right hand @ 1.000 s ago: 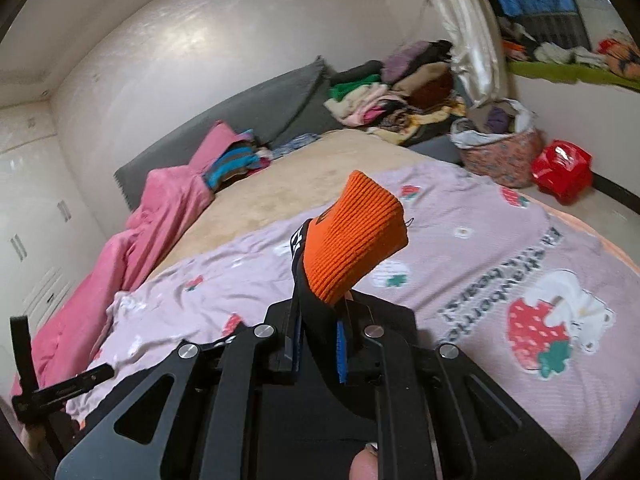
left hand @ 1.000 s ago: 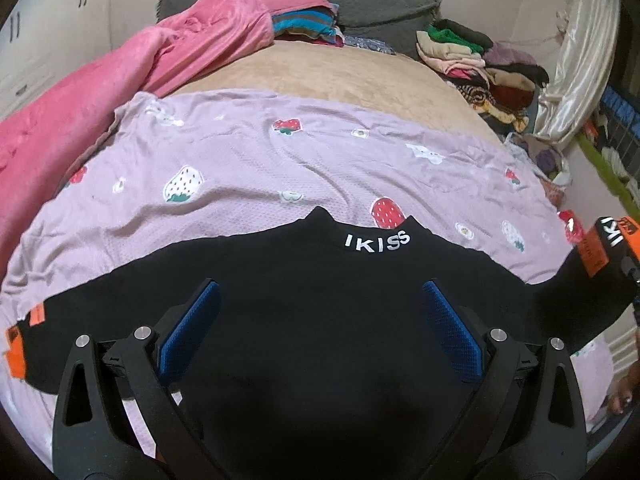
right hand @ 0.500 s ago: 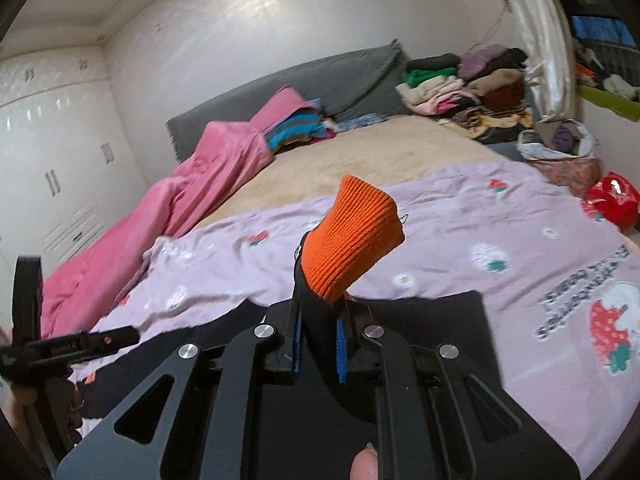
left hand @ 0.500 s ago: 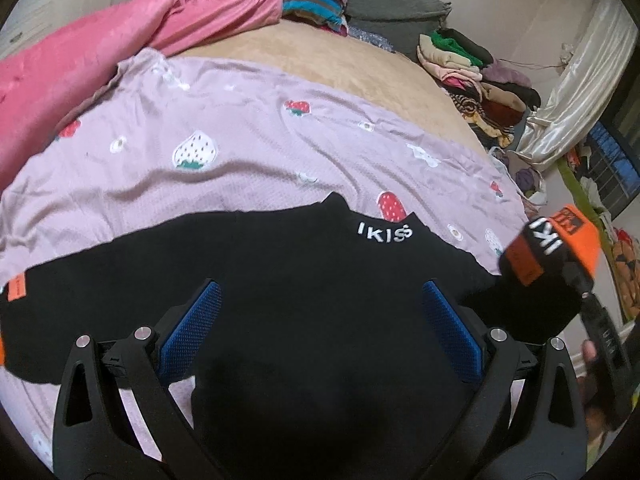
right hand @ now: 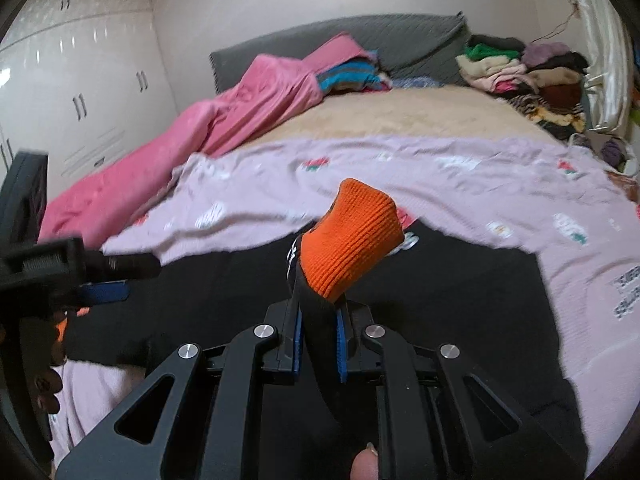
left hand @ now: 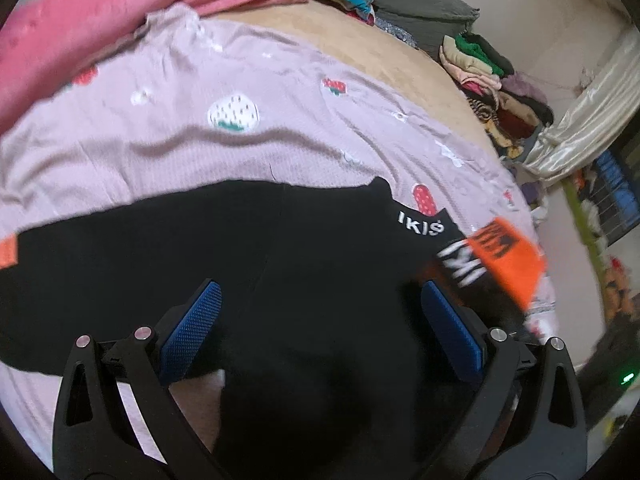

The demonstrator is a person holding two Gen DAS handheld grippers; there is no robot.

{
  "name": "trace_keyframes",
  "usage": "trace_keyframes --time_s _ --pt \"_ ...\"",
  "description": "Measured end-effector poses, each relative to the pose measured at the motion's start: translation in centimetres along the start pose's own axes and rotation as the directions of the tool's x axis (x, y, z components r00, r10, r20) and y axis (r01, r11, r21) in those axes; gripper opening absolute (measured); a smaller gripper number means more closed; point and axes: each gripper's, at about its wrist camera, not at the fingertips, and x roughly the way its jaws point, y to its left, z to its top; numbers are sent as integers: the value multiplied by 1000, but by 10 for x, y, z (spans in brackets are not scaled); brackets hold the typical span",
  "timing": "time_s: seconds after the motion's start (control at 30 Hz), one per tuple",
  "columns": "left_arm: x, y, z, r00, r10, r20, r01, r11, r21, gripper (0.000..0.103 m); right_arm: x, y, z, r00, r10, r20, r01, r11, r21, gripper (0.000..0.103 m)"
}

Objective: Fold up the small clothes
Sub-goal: 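Carry the held sleeve with the right gripper across the shirt body, then lower the orange cuff onto the shirt chest and open the right gripper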

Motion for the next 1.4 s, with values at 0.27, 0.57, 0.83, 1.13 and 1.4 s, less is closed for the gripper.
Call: trace_keyframes --time_s 0.27,0.57,0.83,1.13,1.4 --pt "22 8 -12 993 -101 -57 98 993 -59 94 6 22 -30 989 108 -102 -114 992 -50 46" --pt "46 4 -39 985 -115 -130 112 993 -33 77 -37 6 -53 974 177 -144 -185 982 -46 59" --pt "55 -14 -43 991 -85 -107 90 995 46 8 -67 -63 -46 997 34 -69 -29 997 77 59" --pt "-6 -56 -24 990 -97 102 70 968 241 6 -85 -128 -28 990 -138 -9 137 978 154 59" --pt "26 -28 -32 1000 16 23 -21 977 214 12 -68 -137 -22 972 -229 -51 234 960 152 59"
